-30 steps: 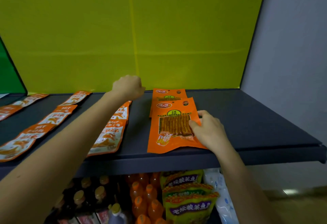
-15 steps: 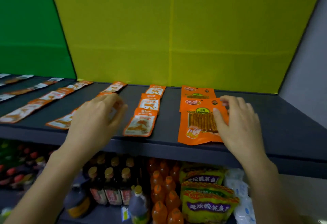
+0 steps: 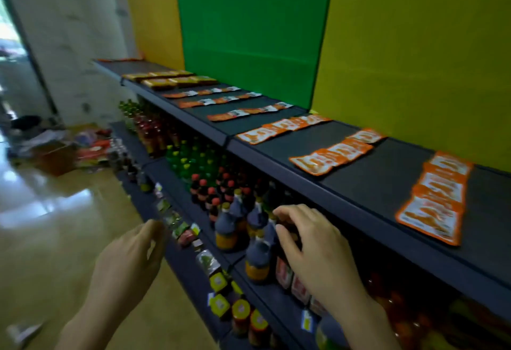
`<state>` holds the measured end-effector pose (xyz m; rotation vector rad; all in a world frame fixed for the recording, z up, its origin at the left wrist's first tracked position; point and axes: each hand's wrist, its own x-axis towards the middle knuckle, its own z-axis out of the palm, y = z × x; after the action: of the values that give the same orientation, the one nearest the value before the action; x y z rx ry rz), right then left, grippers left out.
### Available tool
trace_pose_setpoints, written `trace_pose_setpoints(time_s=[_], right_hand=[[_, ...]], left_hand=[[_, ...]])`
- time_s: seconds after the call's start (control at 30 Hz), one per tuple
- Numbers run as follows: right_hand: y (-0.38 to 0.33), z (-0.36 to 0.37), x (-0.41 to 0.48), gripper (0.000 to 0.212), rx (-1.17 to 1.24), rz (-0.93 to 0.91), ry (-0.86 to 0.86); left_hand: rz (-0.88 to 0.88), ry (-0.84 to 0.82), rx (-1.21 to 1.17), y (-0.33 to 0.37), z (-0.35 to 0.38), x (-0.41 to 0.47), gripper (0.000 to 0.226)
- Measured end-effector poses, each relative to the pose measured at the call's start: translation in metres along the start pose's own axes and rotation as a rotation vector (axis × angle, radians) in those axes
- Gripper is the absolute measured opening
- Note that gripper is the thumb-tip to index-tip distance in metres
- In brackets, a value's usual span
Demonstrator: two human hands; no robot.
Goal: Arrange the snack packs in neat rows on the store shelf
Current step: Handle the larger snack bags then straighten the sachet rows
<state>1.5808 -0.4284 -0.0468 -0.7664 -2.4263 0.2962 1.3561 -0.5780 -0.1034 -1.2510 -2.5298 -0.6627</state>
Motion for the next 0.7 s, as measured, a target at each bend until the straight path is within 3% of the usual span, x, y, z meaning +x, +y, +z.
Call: trace_pose_setpoints(time_s=[0.17,0.37,0.5,0.7], right_hand=[[-0.042,0.091,0.039,0.029,0.093,-0.052,-0.221],[-0.103,0.204,0.098,0.026,0.152,-0.15,-0.356],[-0.142,0.26,0.147,0.026,0.138,-0.186,-0.356],[-0.162,0.321,0.214,0.019,0.12,-0.165,-0.35]], left_hand=[[-0.259,-0.056,0.099,-0.091,-0.004,-0.024,0.013],[-0.582,-0.059,0.123,-0.209,-0.015,-0.025,0.017],[-0.671,-0.058,0.186,-0.28,-0.03,-0.003,0.017],[-0.687,-0.022,0.202,-0.33,-0.028,0.045,0.014]])
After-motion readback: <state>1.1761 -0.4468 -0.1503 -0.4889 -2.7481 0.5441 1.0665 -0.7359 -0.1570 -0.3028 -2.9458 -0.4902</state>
